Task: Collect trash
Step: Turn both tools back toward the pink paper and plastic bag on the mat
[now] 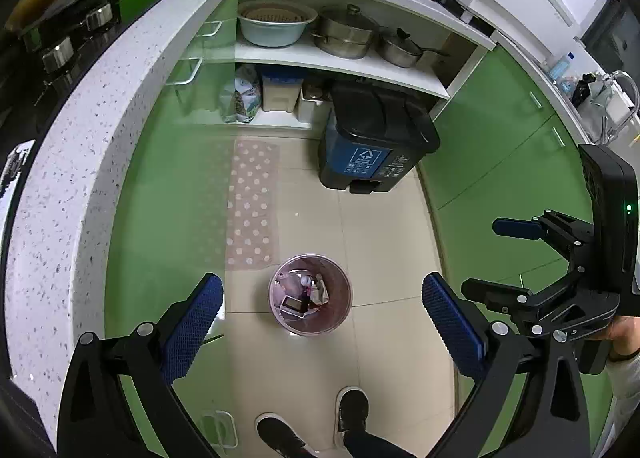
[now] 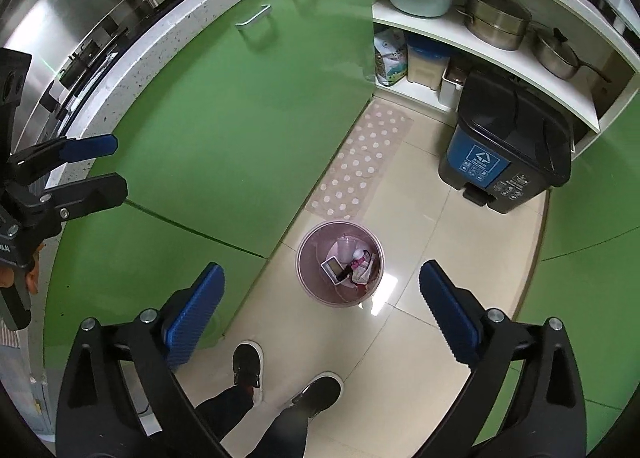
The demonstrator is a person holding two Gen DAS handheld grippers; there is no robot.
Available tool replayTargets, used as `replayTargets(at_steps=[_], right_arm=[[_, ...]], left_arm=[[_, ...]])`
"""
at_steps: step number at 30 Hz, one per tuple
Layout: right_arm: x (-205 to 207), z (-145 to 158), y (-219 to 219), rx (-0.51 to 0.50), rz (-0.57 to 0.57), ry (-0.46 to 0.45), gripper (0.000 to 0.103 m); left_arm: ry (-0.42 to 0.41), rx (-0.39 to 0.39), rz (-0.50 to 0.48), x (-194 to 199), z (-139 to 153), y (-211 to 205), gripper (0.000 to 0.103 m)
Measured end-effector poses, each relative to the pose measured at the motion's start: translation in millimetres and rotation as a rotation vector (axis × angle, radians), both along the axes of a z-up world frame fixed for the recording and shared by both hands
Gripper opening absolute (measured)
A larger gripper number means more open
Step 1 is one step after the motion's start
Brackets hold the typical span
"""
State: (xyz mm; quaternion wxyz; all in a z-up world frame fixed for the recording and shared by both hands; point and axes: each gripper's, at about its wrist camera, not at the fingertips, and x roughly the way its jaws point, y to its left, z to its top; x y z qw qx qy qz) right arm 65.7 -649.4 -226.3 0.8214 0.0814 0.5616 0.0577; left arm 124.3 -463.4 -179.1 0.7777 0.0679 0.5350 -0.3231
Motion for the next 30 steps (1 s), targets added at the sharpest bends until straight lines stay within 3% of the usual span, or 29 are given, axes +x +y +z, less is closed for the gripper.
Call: replayTargets(at_steps=[5,13,20,30], right_arm=[[-14.0,24.1,2.3,-0.015,-0.007,-0.005,0.097],[-43.9,100.7,36.2,-0.041,0.046,-0.053,0.1],[-46.7,160.8,105.2,-0.012,0.186,-0.134,0.1],[-28.3,208.5,249.8,0.062,0.455,-0.214,0.1]], left_arm=[[-0.014,-0.016,0.008,-13.9,24.6,10.2,0.096],[-0.046,-0.046,0.081,-49.5,83.2,55.7,0.096],[-0.101,-0.031,0.253,-81.3,132.4,141.0,0.096],[-0.16,0.054,0.535,-111.2,167.2,295.4,0.096]])
